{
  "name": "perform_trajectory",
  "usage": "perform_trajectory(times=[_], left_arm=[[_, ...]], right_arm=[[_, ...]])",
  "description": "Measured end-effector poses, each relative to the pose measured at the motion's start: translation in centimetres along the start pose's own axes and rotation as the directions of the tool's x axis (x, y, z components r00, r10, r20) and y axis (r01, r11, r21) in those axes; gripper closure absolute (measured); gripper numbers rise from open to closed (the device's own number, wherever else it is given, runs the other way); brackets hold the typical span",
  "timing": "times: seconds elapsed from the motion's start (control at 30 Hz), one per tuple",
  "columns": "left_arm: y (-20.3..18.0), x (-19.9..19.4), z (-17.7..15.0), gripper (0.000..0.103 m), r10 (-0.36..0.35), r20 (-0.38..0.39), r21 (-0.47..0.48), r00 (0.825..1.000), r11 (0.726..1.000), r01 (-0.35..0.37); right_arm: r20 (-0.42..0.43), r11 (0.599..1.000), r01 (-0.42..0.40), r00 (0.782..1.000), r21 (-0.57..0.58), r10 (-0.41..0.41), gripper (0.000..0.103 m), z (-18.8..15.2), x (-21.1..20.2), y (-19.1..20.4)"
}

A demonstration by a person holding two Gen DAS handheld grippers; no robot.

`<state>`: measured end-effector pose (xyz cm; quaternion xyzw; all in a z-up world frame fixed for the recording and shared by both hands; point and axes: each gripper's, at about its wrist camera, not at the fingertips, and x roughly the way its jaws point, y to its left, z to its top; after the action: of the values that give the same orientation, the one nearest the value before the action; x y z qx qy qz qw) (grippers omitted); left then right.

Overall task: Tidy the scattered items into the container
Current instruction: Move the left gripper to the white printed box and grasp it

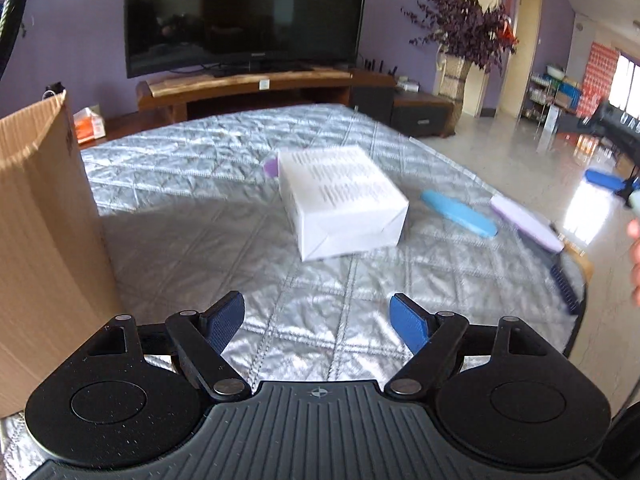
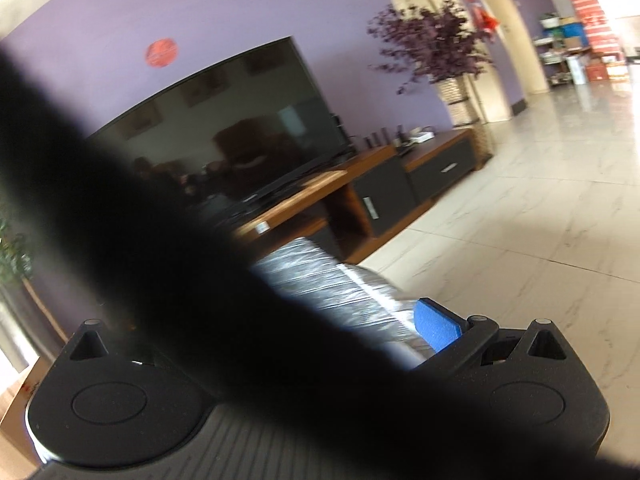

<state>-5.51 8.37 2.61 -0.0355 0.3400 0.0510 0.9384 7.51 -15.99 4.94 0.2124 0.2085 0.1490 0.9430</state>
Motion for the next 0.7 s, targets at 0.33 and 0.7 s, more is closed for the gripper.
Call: perform_trajectory(times=[0.33, 0.7], left_arm=[[-0.3, 2.2, 0.5, 0.009, 0.113, 0.045, -0.071, 0.993, 0.991, -0.109], [-3.7, 4.4, 0.6, 0.009, 0.095, 0.182, -0.082, 0.979, 0.993, -0.081]], right_arm=[[-0.048, 0.999, -0.011, 0.999, -0.044, 0.009, 0.001, -1.0, 2.7, 2.5], [-0.086, 0.991, -0.093, 0.993, -0.095, 0.085, 0.001, -2.4, 3.3, 4.6]])
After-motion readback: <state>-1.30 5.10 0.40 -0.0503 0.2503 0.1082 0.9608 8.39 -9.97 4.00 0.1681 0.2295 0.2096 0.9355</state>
